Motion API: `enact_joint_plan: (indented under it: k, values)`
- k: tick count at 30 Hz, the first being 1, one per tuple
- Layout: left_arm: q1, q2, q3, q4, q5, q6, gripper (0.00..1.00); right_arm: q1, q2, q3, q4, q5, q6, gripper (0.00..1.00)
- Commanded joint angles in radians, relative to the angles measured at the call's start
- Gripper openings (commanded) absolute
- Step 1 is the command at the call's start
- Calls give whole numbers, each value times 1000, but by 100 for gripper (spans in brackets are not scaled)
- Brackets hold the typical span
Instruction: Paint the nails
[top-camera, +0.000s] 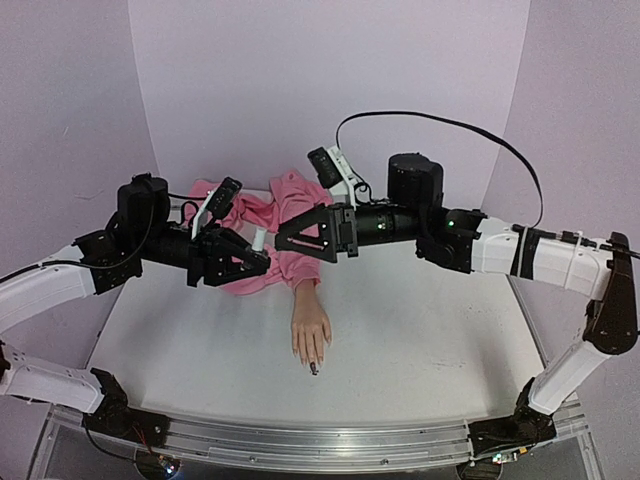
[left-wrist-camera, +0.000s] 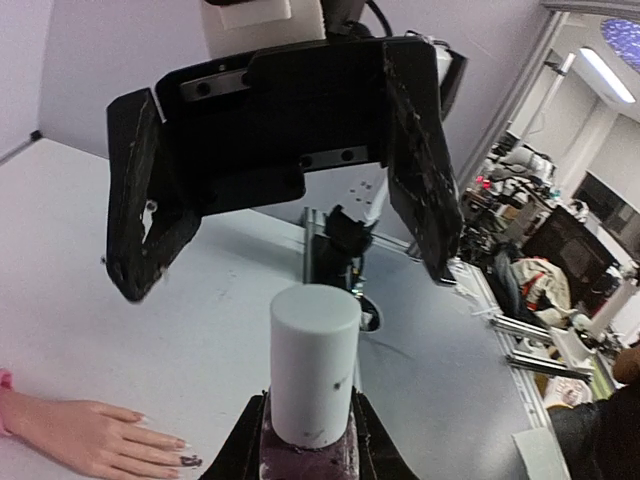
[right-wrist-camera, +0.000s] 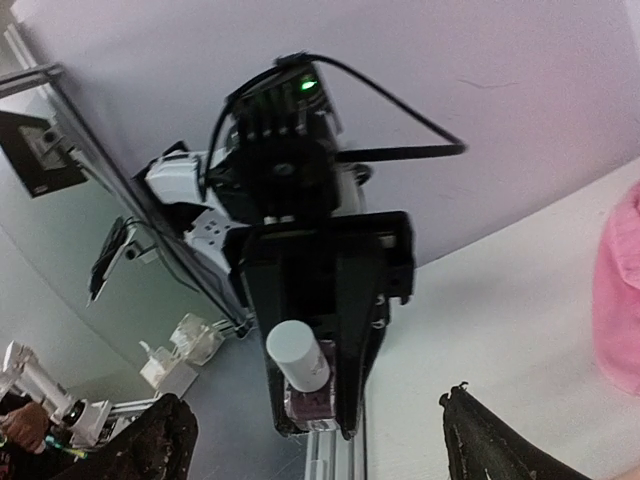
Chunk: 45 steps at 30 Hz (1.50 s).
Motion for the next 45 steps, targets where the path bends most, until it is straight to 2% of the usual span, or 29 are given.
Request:
enact_joint_plan:
  k: [1,6,13,15,23,25,27,31,33,36,37,38,39,40,41,43,45]
  values:
    - [0,23,73,45,225,-76,0,15,14,21,204,-198,34,82]
    - [-8,26,73,47,228,-79,0,36,69,70,259,-217,71,61]
    - [-14,35,68,48,252,-85,0,55,125,111,329,-230,121,41]
    - [-15,36,65,48,255,-85,0,59,133,117,344,-230,130,39]
    - [-15,31,67,48,231,-74,0,78,158,132,349,-253,142,18]
    - [-15,26,66,48,218,-70,0,81,156,124,349,-253,139,8]
    - [-13,15,64,49,187,-61,0,82,150,113,348,-250,136,0]
    - [-13,-43,22,48,-8,-8,0,82,123,81,335,-215,121,0]
    - [-13,-91,-21,48,-241,40,0,82,104,74,282,-143,94,0]
    - [-16,-166,-82,44,-648,95,0,95,74,77,147,98,57,0]
    - [-18,-183,-96,42,-810,112,0,115,65,89,76,301,49,0]
    - [-21,-193,-108,42,-882,128,0,144,59,110,-9,414,46,0]
    - [-24,-197,-115,42,-985,144,0,179,65,145,-102,657,54,0]
    - [-27,-194,-119,42,-1029,162,0,208,79,197,-203,795,84,0]
    - [-29,-185,-121,42,-1051,171,0,233,95,232,-253,856,100,0]
    - [-30,-167,-124,43,-1048,206,0,281,115,280,-292,927,102,0]
    - [-33,-145,-126,42,-1023,216,0,299,134,335,-335,932,85,0]
